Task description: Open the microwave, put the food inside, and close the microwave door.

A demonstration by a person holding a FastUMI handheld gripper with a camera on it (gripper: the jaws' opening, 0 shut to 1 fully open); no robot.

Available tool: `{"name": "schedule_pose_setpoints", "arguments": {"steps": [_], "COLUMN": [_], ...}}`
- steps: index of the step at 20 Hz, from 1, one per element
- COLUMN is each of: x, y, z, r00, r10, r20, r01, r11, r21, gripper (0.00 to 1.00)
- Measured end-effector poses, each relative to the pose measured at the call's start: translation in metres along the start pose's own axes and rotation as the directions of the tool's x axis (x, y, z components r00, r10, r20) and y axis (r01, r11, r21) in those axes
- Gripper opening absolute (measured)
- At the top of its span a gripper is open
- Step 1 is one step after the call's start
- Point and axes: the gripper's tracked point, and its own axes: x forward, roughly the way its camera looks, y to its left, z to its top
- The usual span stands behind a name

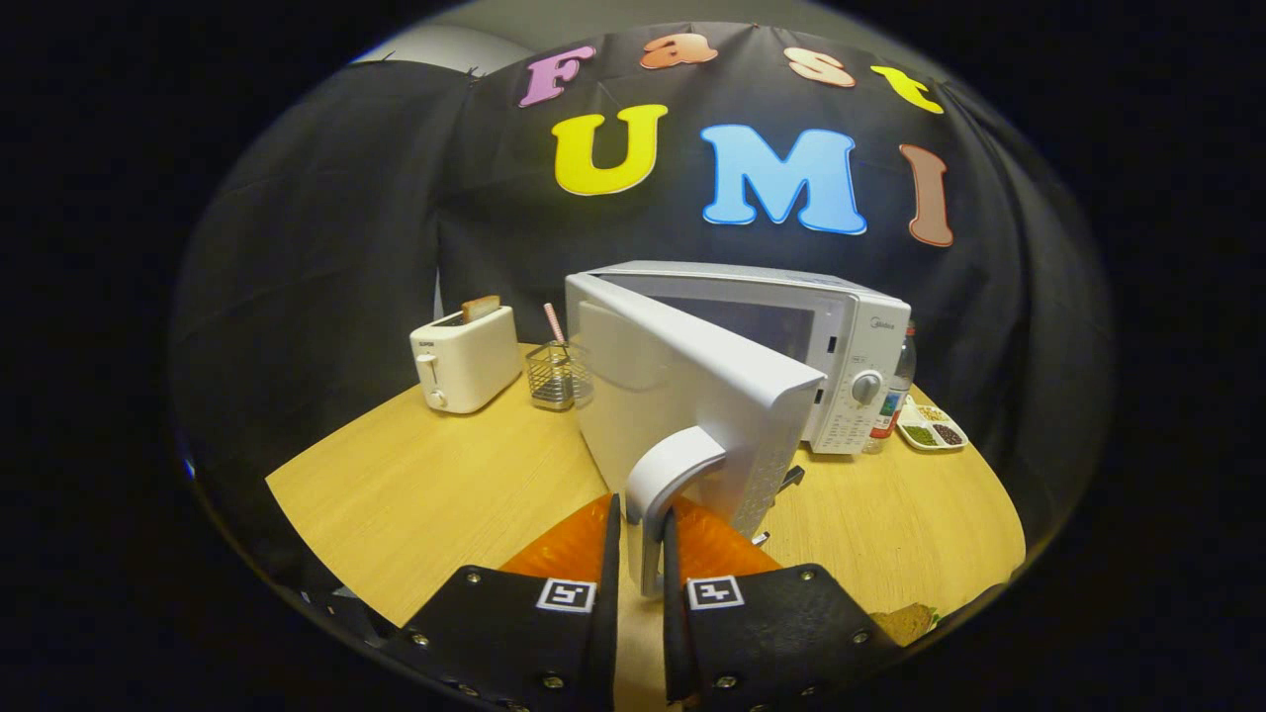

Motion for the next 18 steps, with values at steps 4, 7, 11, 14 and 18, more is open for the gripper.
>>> {"name": "schedule_pose_setpoints", "arguments": {"steps": [4, 7, 11, 14, 18], "x": [-0.009, -0.014, -0.018, -0.017, -0.015], "y": [0.039, 0.066, 0.106, 0.131, 0.166], "z": [-0.004, -0.007, -0.005, -0.003, 0.001], "r00": [0.998, 0.995, 0.987, 0.979, 0.958], "r10": [0.061, 0.097, 0.160, 0.203, 0.287], "r20": [-0.003, -0.010, -0.011, -0.011, -0.015], "r01": [-0.061, -0.098, -0.161, -0.203, -0.286], "r11": [0.998, 0.994, 0.982, 0.973, 0.948], "r21": [-0.031, -0.053, -0.095, -0.115, -0.139], "gripper": [0.21, 0.20, 0.21, 0.21, 0.19]}}
